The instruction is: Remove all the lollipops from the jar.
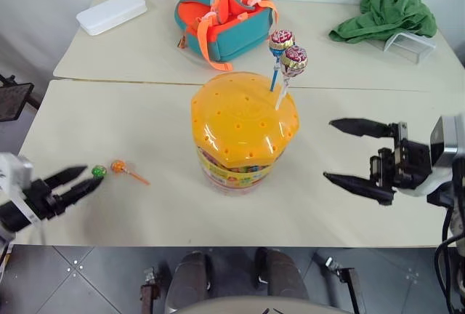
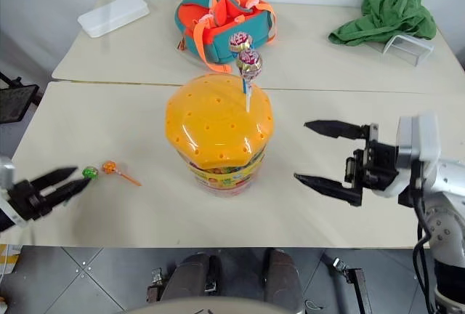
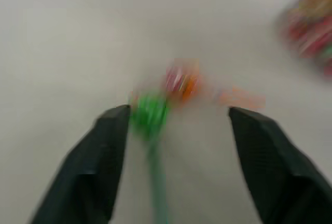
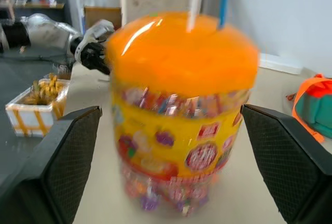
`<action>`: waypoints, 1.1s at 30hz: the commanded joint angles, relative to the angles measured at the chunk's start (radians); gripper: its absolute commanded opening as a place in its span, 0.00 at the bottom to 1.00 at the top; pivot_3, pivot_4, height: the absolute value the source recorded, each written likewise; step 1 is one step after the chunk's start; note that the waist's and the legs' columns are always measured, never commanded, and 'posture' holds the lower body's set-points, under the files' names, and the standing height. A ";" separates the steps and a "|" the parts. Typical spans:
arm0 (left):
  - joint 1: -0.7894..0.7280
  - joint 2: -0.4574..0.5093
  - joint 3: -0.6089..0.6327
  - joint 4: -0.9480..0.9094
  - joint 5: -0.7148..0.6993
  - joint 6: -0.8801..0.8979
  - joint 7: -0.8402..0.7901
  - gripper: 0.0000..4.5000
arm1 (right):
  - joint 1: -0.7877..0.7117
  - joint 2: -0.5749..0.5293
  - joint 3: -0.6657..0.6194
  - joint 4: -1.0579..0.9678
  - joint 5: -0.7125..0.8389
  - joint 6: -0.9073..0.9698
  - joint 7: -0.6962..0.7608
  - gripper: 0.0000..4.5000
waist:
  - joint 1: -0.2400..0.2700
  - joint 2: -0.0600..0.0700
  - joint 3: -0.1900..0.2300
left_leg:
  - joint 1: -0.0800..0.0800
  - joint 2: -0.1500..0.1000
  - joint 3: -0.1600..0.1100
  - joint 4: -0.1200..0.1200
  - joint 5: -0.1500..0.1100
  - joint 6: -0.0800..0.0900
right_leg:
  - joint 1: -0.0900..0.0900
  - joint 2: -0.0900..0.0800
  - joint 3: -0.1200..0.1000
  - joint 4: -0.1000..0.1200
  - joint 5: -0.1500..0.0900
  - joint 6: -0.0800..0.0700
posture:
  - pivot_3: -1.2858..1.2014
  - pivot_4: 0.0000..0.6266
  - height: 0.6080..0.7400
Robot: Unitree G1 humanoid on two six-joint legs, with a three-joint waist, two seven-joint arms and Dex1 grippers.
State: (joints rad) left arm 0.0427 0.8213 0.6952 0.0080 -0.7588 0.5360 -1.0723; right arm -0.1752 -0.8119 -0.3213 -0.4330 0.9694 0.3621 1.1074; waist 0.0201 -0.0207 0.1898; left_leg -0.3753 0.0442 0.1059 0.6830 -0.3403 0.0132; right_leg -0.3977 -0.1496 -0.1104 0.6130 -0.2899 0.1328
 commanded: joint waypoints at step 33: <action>-0.305 -0.095 -0.175 -0.289 -0.346 0.075 -0.007 1.00 | -0.360 0.080 0.156 -0.068 0.063 0.242 -0.229 0.00 | -0.022 0.002 -0.001 | 0.001 -0.005 0.006 0.001 -0.001 0.001 | -0.001 0.002 -0.001 0.000 0.000 0.001 | 0.52 0.24 1.00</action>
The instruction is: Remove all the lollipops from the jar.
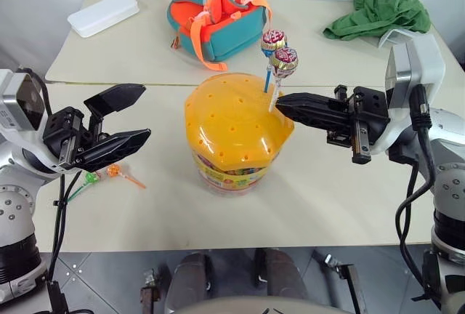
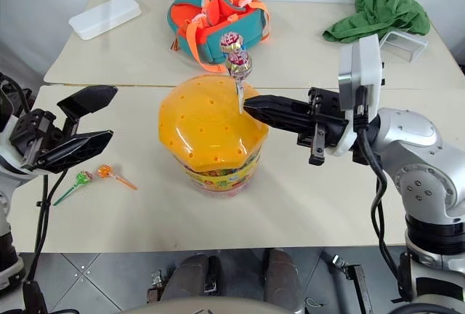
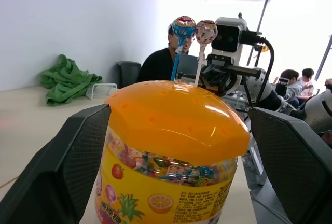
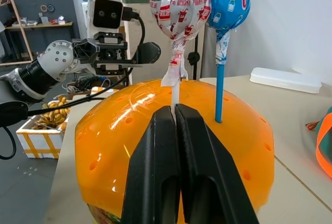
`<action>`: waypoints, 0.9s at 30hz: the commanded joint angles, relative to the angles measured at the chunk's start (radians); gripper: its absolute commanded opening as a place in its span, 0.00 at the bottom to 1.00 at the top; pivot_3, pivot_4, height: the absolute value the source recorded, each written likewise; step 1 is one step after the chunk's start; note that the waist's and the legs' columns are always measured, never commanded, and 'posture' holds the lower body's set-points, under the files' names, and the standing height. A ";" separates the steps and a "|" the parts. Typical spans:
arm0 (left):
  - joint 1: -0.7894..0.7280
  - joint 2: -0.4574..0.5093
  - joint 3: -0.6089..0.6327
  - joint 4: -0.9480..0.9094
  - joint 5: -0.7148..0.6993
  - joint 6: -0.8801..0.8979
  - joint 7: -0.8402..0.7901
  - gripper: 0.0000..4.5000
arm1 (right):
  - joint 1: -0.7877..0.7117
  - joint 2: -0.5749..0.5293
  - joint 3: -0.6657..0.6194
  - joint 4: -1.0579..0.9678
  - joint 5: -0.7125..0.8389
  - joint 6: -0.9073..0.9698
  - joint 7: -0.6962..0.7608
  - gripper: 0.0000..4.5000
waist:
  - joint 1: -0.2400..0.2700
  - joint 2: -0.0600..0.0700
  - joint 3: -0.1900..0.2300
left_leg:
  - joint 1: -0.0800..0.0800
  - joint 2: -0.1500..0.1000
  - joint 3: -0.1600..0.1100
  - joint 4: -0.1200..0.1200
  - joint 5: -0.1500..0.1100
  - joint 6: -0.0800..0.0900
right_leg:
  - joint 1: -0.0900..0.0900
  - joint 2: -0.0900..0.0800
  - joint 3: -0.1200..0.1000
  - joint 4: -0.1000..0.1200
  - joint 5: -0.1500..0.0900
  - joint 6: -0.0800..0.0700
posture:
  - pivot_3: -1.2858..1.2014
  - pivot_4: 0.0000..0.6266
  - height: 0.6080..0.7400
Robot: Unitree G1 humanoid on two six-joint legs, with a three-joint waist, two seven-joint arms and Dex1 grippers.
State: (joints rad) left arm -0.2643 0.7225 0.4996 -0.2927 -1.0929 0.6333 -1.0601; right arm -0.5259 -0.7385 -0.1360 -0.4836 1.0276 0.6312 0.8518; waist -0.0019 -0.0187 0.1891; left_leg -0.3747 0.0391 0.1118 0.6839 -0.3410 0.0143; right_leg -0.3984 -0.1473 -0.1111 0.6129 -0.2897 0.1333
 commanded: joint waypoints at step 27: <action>-0.005 -0.001 0.004 0.020 -0.005 -0.027 -0.018 1.00 | -0.077 0.060 0.032 0.000 -0.038 0.004 0.039 0.53 | -0.001 0.000 0.000 | 0.000 0.001 0.001 0.000 0.000 0.001 | 0.000 0.000 0.000 -0.001 0.000 0.000 | 0.52 0.24 1.00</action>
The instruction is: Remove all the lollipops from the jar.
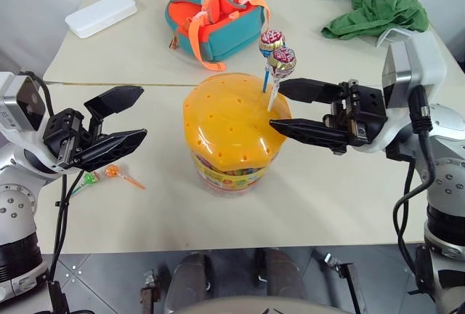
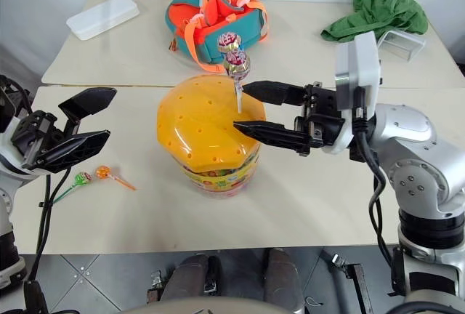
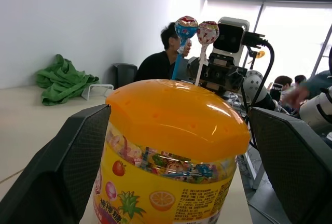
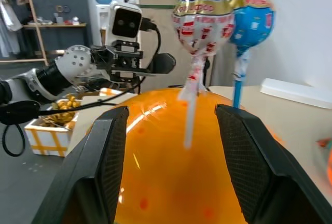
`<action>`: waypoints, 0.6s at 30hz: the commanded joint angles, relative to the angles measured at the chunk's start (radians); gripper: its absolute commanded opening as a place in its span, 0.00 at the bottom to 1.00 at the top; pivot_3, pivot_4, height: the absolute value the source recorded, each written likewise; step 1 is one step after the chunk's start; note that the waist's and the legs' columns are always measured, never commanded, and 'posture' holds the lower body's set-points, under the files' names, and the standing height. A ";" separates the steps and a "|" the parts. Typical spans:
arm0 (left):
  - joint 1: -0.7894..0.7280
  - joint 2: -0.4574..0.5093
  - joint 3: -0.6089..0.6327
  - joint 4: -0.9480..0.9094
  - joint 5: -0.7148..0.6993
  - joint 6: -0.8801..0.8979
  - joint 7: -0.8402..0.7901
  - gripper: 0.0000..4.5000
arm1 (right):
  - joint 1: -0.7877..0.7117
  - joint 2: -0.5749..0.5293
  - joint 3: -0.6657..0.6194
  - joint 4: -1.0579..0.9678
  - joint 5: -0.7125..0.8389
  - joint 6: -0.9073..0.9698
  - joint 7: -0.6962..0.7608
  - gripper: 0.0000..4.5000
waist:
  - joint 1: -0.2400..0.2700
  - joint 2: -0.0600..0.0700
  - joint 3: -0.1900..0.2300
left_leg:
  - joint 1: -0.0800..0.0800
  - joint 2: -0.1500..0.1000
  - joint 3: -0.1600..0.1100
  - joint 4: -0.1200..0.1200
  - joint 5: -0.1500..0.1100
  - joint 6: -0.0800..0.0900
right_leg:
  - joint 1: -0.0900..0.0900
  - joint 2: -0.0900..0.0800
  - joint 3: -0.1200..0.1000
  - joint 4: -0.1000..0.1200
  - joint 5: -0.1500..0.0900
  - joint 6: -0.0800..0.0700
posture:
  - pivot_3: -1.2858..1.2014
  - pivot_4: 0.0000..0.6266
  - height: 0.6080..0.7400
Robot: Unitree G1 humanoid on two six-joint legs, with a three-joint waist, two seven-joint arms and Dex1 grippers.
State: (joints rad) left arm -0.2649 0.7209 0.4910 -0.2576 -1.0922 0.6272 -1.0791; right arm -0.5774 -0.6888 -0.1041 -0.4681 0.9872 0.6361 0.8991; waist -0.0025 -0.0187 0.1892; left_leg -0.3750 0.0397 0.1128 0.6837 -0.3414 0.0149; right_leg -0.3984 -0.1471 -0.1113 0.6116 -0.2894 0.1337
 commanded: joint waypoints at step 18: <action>0.014 0.041 0.031 -0.037 -0.049 0.003 -0.036 1.00 | -0.046 -0.102 -0.294 0.185 0.305 0.145 -0.056 0.01 | 0.004 0.001 0.000 | 0.000 -0.001 0.000 -0.001 0.000 0.001 | 0.000 0.000 0.000 0.000 0.000 0.000 | 0.52 0.24 1.00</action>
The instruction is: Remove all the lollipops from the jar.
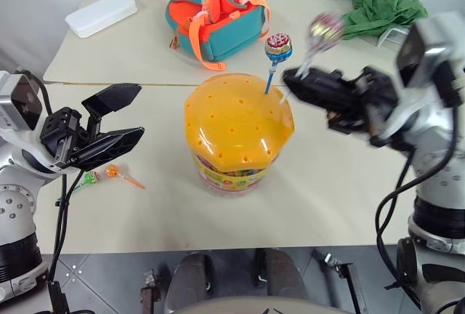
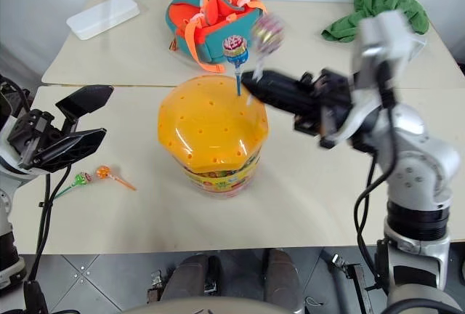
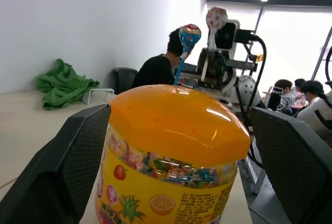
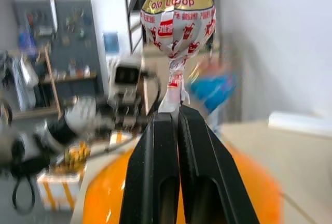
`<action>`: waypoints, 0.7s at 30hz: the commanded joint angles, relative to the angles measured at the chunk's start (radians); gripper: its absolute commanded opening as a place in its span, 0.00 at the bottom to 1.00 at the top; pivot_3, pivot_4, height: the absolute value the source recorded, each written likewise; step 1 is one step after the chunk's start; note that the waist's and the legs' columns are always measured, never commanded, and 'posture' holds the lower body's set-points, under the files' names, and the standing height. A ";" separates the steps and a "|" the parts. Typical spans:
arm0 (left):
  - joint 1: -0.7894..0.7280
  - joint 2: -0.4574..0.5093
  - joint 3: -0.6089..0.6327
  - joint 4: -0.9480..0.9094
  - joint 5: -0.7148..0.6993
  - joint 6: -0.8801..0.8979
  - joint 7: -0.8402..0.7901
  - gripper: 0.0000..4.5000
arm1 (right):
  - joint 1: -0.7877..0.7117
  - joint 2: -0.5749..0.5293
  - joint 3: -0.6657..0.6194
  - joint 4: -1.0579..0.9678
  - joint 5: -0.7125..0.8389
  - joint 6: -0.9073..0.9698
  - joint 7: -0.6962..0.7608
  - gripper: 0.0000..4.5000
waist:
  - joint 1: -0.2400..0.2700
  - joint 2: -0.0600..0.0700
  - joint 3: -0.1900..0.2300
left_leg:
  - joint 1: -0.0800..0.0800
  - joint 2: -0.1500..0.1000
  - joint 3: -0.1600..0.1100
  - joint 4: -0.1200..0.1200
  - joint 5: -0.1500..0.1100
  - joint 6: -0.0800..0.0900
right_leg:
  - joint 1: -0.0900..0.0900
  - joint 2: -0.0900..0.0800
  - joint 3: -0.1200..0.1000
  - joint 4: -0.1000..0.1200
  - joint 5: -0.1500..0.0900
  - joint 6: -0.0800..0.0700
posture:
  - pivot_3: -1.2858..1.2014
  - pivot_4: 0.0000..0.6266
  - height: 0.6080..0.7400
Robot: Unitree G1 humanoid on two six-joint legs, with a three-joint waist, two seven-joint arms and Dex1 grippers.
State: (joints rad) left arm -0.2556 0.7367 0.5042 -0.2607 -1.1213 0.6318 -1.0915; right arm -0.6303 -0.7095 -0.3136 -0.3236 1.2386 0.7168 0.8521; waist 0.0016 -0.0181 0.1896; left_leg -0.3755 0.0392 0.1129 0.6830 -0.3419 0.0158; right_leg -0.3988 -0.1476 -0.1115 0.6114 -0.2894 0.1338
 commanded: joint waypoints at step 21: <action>0.069 0.006 -0.034 -0.034 0.107 -0.135 -0.099 1.00 | 0.352 -0.346 0.143 0.626 -0.804 -0.374 0.173 0.23 | -0.015 0.005 0.002 | 0.001 0.003 0.019 0.000 -0.001 0.002 | -0.004 -0.001 0.001 -0.003 0.000 0.000 | 0.52 0.24 1.00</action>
State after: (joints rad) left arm -0.1838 0.7414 0.4405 -0.2685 -0.9887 0.4982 -1.2064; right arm -0.2841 -1.0529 -0.0991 0.3236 0.3946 0.3694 0.9854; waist -0.0134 -0.0134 0.1919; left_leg -0.3743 0.0430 0.1323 0.6833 -0.3433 0.0174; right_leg -0.4025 -0.1482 -0.1103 0.6082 -0.2892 0.1342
